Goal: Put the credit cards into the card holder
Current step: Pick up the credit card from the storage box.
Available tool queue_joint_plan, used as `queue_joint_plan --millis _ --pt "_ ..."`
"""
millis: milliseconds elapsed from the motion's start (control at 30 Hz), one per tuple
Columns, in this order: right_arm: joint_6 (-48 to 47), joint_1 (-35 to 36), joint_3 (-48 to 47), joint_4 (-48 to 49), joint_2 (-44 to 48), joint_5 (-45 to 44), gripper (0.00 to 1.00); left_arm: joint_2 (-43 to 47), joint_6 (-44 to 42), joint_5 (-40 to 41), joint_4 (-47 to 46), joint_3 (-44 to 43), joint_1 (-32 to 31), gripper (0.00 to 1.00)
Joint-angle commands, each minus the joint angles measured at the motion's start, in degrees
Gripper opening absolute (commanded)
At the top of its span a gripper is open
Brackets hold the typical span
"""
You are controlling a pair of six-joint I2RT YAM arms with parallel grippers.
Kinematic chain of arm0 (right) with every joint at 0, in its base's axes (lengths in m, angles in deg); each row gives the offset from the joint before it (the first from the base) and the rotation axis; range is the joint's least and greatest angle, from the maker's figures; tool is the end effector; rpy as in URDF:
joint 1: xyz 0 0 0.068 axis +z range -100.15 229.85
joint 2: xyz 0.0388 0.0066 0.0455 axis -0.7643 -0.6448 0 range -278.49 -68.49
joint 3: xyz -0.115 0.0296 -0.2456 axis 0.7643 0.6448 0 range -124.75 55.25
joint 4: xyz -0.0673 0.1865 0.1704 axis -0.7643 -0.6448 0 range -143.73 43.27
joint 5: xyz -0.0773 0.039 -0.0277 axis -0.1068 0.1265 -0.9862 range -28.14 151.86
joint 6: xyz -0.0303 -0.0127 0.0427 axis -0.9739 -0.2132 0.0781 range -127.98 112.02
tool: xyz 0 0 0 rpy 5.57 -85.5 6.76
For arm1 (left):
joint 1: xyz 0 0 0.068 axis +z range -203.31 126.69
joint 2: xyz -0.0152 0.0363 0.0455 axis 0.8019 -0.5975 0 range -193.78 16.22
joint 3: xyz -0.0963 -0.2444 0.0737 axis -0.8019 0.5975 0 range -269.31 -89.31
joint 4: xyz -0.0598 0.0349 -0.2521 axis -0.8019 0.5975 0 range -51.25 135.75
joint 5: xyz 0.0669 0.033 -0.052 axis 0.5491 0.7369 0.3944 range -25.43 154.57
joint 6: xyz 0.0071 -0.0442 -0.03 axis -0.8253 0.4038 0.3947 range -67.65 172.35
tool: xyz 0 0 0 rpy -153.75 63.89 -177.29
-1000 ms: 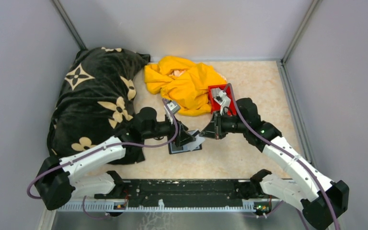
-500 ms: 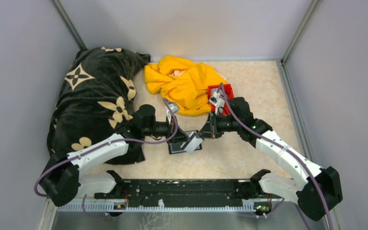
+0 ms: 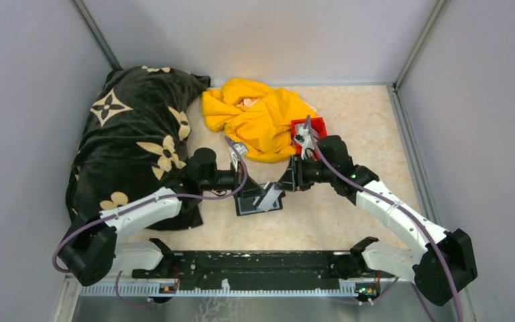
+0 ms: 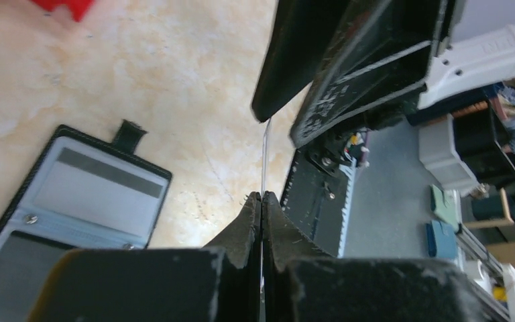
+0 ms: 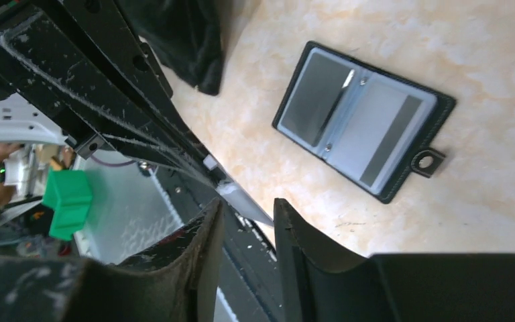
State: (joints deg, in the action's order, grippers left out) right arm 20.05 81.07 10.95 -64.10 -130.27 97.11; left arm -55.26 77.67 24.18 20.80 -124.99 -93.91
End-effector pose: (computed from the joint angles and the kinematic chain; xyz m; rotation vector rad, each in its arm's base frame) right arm 0.1872 0.1375 0.2709 -0.4452 2.2876 1.2285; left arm 0.1870 -0.1907 0.2383 0.7977 1.9126 -1.4110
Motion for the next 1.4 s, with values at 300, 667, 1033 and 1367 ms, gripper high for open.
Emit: queue_joint_plan --millis 300,667,1033,1367 --pt "1.9 -0.4 4.6 12.7 4.1 -8.3 0.41 3.6 17.7 17.9 -16.5 7.2 1.5 0.0" --pt "6.2 -0.4 8.9 23.5 1.5 -7.5 0.41 2.6 29.2 20.6 -24.4 10.3 1.5 0.0" --pt "9.8 -0.4 10.9 31.5 -1.8 -4.7 0.41 0.6 33.6 20.3 -29.2 12.1 1.5 0.0" --pt "15.7 -0.4 13.9 42.9 -6.3 0.8 0.29 -2.3 35.8 19.1 -32.8 12.2 1.6 0.0"
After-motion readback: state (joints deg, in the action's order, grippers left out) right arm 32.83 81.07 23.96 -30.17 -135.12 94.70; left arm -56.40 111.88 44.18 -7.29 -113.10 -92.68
